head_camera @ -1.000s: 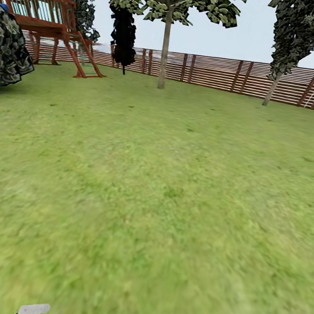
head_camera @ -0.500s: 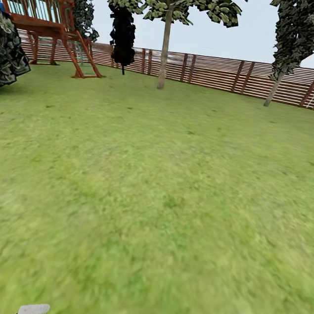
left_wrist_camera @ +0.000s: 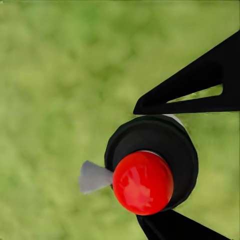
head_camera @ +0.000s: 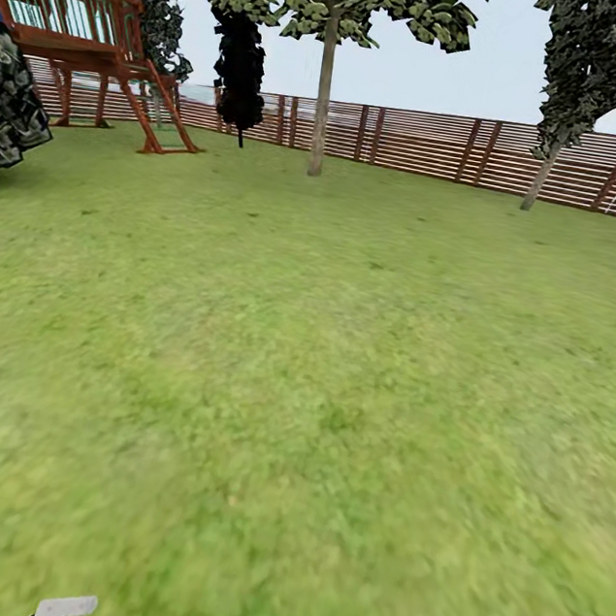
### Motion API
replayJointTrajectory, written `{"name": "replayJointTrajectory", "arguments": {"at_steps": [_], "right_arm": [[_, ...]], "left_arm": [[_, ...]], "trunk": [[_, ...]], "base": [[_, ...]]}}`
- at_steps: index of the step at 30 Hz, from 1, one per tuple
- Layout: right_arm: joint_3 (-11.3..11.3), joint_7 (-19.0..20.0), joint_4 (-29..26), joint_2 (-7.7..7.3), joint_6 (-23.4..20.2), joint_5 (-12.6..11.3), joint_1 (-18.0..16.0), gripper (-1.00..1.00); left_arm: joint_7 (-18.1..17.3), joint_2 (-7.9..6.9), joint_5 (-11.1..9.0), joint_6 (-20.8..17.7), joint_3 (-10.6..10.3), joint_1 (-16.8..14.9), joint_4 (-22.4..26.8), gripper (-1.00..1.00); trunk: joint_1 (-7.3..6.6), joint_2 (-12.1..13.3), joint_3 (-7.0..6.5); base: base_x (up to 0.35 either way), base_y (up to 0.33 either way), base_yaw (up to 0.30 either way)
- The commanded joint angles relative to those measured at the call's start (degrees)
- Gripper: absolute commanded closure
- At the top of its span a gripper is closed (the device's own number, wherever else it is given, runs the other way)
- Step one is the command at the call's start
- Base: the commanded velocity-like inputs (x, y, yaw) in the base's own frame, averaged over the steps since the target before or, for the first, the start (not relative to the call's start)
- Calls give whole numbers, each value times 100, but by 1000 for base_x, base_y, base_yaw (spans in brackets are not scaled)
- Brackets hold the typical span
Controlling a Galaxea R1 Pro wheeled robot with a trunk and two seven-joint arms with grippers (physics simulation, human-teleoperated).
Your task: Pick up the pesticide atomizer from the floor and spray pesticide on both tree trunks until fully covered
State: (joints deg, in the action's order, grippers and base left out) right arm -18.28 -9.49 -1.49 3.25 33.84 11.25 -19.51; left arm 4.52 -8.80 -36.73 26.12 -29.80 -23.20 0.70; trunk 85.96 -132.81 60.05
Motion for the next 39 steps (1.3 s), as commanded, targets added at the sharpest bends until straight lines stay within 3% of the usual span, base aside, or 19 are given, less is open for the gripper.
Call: {"name": "replayJointTrajectory", "arguments": {"at_steps": [1, 39], "right_arm": [[0, 0, 0, 0, 0, 0, 0, -100], [0, 0, 0, 0, 0, 0, 0, -100]], "left_arm": [[1, 1, -1, 1, 1, 0, 0, 100], [5, 1, -1, 0, 1, 0, 0, 100]], "trunk": [[0, 0, 0], [0, 0, 0]], "base": [[339, 0, 0], [339, 0, 0]]}}
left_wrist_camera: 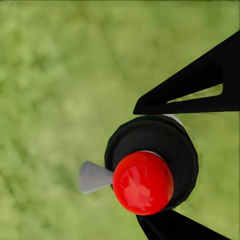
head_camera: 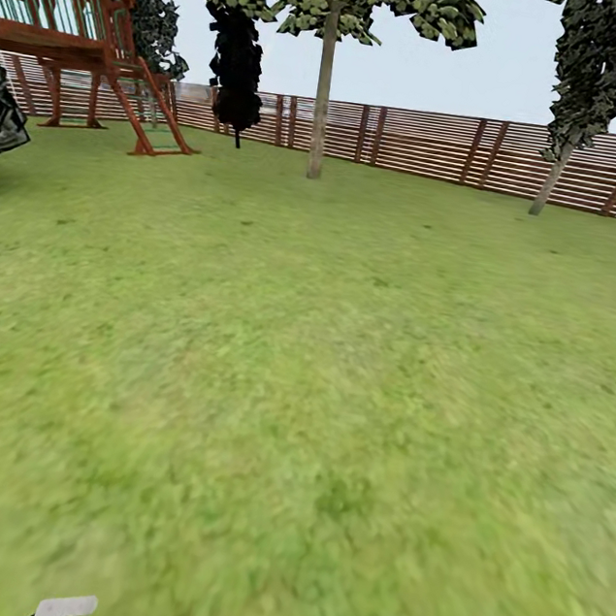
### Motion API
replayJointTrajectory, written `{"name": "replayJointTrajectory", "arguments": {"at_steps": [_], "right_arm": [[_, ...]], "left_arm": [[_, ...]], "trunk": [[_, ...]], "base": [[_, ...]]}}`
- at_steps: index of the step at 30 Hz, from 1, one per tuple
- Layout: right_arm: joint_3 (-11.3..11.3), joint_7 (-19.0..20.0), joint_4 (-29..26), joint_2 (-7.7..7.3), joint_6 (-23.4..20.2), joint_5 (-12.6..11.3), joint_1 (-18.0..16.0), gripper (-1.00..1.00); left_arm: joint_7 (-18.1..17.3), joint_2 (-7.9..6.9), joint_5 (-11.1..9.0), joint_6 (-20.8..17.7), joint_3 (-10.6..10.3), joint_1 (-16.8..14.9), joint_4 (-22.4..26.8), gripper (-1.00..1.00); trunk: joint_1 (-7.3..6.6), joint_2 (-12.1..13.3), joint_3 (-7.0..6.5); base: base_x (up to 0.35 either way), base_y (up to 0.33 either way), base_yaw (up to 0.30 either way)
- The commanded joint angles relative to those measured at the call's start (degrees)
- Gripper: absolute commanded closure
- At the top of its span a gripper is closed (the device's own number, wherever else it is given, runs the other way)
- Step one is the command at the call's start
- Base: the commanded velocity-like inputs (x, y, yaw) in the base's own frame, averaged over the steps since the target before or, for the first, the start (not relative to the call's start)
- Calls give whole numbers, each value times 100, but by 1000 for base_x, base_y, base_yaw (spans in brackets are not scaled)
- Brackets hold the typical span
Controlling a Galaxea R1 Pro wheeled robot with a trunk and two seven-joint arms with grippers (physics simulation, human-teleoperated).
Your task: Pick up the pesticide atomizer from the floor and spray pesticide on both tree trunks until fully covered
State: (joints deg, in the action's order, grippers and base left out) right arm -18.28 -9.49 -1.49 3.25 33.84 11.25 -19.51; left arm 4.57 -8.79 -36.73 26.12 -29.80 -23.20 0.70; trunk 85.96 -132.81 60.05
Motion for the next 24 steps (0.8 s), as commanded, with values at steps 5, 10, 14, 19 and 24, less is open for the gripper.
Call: {"name": "replayJointTrajectory", "arguments": {"at_steps": [5, 10, 14, 19, 24], "right_arm": [[0, 0, 0, 0, 0, 0, 0, -100], [0, 0, 0, 0, 0, 0, 0, -100], [-2, 0, 0, 0, 0, 0, 0, -100], [0, 0, 0, 0, 0, 0, 0, -100], [0, 0, 0, 0, 0, 0, 0, -100]], "left_arm": [[0, -4, -1, 1, 1, 0, 0, 100], [0, 0, -1, 4, 1, 0, 0, 100], [0, 0, -1, 2, 1, 0, 0, 100], [0, -1, -1, 4, 1, 0, 0, 100], [0, -1, -1, 1, 1, 0, 0, 100]], "trunk": [[0, 0, 0], [0, 0, 0], [0, 0, 0], [0, 0, 0], [0, 0, 0]], "base": [[339, 0, 0], [339, 0, 0], [339, 0, 0], [339, 0, 0], [339, 0, 0]]}}
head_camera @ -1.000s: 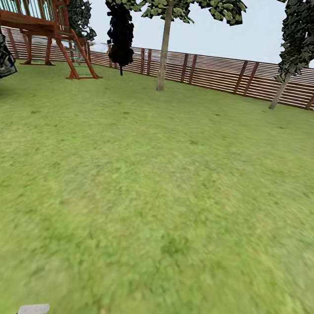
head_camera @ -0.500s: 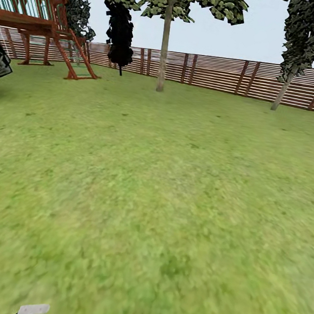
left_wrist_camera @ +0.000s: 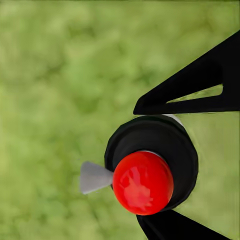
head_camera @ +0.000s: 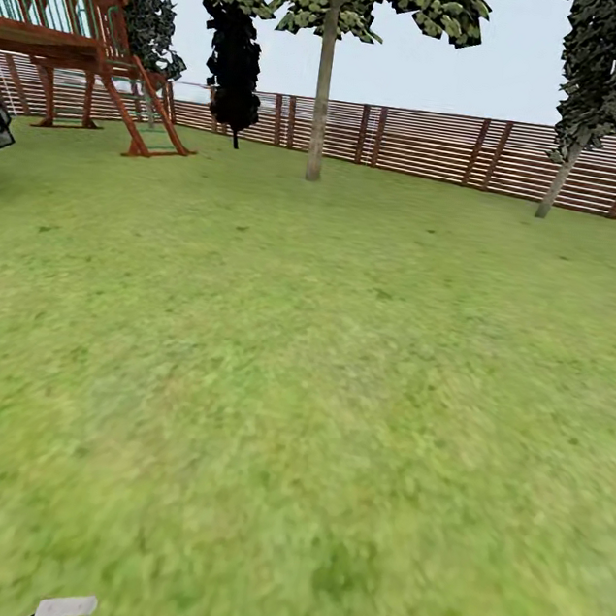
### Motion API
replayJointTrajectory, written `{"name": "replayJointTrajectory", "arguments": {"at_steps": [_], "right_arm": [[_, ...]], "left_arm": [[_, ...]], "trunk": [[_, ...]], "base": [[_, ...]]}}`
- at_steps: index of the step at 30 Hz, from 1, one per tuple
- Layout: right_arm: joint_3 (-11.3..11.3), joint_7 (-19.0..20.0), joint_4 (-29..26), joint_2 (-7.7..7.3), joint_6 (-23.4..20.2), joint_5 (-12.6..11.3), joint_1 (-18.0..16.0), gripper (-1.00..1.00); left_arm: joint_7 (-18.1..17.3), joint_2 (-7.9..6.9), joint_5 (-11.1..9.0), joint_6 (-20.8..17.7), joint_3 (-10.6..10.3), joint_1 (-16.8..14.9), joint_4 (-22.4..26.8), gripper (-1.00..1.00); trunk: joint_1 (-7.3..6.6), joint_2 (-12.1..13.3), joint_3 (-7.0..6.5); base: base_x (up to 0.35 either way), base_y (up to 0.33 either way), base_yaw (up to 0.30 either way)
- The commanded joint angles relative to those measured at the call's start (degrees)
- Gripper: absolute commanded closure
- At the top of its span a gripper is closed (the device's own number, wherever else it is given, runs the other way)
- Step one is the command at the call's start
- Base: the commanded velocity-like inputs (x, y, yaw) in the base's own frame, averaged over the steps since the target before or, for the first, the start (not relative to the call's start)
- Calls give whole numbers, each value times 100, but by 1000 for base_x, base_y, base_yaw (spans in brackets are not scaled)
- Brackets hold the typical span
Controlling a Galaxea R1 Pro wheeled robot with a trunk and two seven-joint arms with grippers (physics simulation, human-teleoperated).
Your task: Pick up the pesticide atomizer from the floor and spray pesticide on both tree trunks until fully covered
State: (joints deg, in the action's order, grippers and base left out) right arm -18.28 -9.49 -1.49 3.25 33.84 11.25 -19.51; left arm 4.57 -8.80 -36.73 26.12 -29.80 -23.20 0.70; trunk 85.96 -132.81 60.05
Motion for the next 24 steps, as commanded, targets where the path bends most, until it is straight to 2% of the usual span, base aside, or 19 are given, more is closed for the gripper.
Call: {"name": "replayJointTrajectory", "arguments": {"at_steps": [1, 24], "right_arm": [[0, 0, 0, 0, 0, 0, 0, -100], [0, 0, 0, 0, 0, 0, 0, -100]], "left_arm": [[0, 1, -1, -1, 1, 0, 0, 100], [8, -7, -1, 0, 1, 0, 0, 100]], "trunk": [[0, 0, 0], [0, 0, 0]], "base": [[339, 0, 0], [339, 0, 0]]}}
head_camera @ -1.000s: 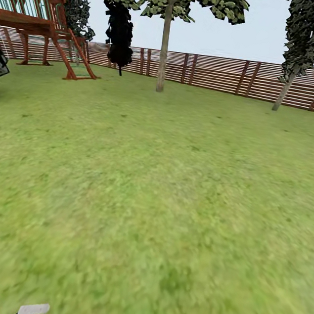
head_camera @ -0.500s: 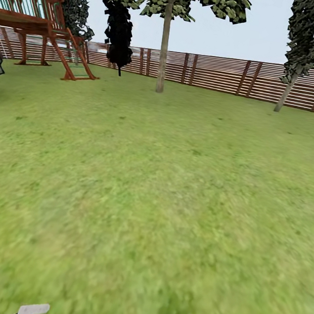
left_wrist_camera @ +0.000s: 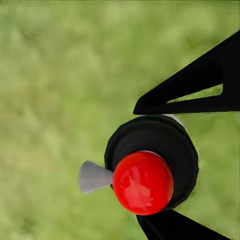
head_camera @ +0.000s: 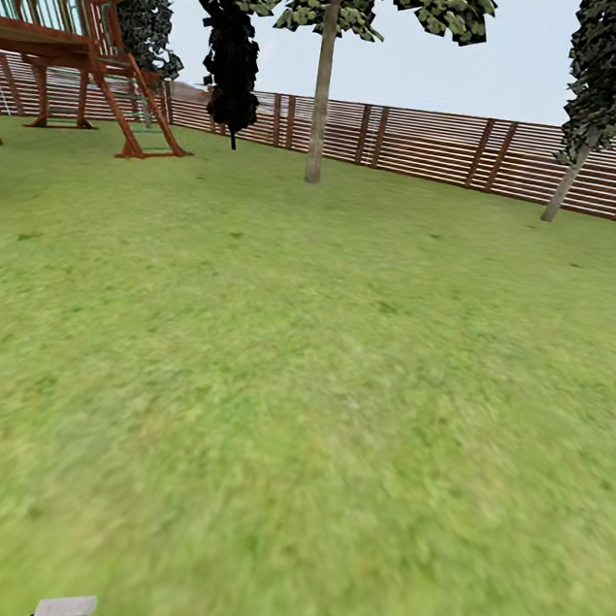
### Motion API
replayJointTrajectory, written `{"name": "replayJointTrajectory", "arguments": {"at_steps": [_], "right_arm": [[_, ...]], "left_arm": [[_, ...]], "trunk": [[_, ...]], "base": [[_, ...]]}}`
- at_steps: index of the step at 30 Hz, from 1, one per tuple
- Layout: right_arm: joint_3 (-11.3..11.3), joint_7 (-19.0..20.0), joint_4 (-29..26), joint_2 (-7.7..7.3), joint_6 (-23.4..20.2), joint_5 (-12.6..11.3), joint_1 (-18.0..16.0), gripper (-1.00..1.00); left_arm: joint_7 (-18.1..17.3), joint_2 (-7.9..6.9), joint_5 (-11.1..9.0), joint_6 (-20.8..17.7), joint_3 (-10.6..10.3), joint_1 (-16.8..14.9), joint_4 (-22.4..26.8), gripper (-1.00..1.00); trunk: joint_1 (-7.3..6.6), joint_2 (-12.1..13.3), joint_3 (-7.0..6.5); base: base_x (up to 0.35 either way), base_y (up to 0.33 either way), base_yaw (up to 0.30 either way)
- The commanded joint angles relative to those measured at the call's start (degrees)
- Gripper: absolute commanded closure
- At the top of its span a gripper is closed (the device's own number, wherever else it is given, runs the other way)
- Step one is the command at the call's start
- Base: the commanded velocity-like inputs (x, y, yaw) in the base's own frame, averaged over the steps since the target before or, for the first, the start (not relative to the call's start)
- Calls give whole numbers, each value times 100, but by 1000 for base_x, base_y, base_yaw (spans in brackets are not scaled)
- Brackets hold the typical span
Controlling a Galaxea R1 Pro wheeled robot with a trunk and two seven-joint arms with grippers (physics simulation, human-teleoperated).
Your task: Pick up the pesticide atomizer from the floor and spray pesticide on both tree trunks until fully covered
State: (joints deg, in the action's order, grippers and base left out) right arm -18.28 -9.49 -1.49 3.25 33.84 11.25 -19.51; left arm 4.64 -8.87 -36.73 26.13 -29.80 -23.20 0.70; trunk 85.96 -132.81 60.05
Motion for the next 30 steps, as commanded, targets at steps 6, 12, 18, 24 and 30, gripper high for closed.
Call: {"name": "replayJointTrajectory", "arguments": {"at_steps": [6, 12, 18, 24, 30], "right_arm": [[0, 0, 0, 0, 0, 0, 0, -100], [0, 0, 0, 0, 0, 0, 0, -100], [0, 0, 0, 0, 0, 0, 0, -100], [0, 1, 0, 0, 0, 0, 0, -100], [0, 0, 0, 0, 0, 0, 0, -100]], "left_arm": [[9, 0, 0, 6, 0, 0, 0, 100], [11, 0, 0, 7, 0, 0, 0, 100], [11, 0, 0, 7, 0, 0, 0, 100], [11, 0, 0, 7, 0, 0, 0, 100], [12, 0, 0, 7, 0, 0, 0, 100]], "trunk": [[0, 0, 0], [0, 0, 0], [0, 0, 0], [0, 0, 0], [0, 0, 0]], "base": [[339, 0, 0], [339, 0, 0], [339, 0, 0], [339, 0, 0], [339, 0, 0]]}}
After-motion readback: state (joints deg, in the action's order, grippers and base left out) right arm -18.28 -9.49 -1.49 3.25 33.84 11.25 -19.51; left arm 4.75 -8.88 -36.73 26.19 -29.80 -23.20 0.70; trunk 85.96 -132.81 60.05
